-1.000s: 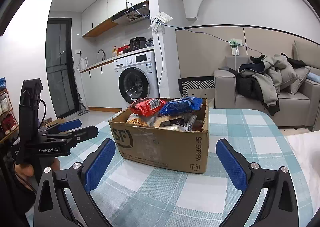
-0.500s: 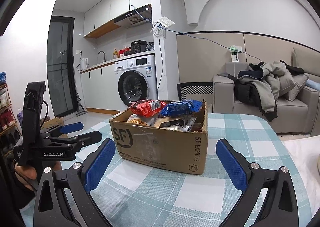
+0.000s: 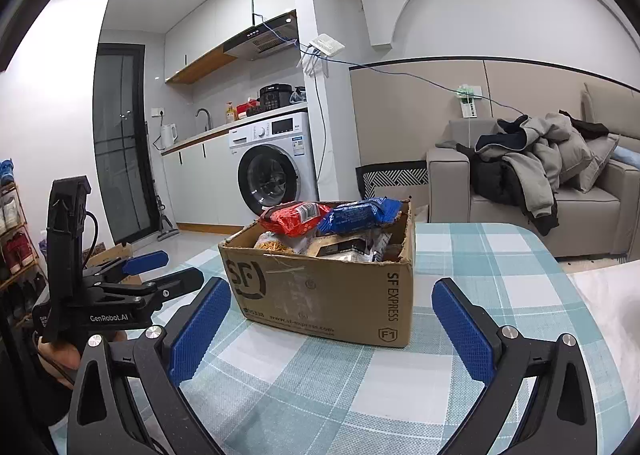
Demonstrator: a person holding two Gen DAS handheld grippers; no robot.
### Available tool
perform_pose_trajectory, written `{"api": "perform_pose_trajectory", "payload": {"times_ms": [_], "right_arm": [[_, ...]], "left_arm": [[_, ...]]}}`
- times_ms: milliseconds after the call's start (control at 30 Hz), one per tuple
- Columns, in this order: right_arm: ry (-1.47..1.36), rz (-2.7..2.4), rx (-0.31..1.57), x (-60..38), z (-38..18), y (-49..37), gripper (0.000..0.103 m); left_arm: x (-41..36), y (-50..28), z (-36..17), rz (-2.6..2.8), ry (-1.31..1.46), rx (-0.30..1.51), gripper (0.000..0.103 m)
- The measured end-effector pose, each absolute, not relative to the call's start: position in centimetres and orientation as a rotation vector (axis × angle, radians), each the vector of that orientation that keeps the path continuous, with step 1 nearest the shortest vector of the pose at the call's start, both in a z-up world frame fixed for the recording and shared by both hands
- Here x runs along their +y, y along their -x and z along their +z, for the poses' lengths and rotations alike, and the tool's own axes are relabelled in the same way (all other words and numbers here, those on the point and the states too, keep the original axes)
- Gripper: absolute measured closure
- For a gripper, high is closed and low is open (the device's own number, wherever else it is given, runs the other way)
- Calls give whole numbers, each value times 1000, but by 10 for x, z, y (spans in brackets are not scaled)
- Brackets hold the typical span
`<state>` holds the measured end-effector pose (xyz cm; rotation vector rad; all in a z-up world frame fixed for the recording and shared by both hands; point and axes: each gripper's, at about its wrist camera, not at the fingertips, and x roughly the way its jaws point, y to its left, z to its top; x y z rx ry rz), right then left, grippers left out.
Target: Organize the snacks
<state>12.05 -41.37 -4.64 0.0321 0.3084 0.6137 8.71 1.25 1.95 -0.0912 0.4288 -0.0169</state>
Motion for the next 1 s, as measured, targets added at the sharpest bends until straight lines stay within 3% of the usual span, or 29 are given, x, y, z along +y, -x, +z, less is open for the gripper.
{"api": "perform_pose_trajectory", "payload": {"times_ms": [1000], "right_arm": [[-25, 611, 313, -415, -47, -118, 0]], "left_arm": [[11, -86, 20, -16, 86, 430, 1]]}}
